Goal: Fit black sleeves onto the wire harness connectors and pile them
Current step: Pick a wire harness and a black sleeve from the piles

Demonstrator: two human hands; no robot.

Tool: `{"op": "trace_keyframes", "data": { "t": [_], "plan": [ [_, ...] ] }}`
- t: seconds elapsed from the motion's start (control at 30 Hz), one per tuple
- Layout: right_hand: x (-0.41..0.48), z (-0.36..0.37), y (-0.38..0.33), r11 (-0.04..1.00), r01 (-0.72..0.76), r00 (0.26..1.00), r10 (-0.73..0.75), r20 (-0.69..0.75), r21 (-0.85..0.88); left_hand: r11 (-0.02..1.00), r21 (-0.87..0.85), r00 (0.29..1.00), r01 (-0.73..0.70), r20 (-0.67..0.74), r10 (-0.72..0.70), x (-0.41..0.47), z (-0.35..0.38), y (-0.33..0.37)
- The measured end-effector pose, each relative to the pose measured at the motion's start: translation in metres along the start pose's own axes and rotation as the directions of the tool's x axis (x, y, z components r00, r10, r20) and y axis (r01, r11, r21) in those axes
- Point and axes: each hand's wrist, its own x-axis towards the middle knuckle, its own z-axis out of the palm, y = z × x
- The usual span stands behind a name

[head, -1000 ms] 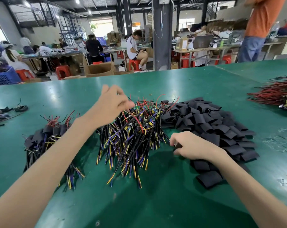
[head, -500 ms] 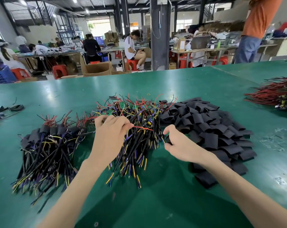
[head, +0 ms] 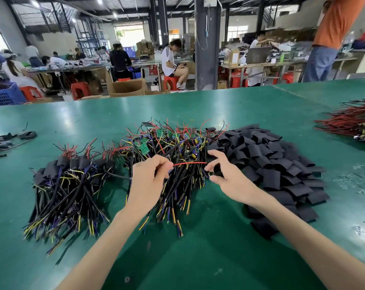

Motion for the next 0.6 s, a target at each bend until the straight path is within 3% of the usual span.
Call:
{"op": "trace_keyframes", "data": {
  "t": [0.37,0.6],
  "plan": [
    [-0.0017,0.0020,-0.0055,0.996,0.011,1.000,-0.012,0.014,0.085,0.993,-0.114,0.997,0.009,0.082,0.000,-0.0044,0.0032,0.0076],
    [0.0004,-0.0002,-0.0040,0.994,0.054,0.999,-0.054,-0.010,0.093,1.000,0.007,0.992,-0.003,0.123,0.003,-0.0045,0.0037,0.0013]
  ]
}}
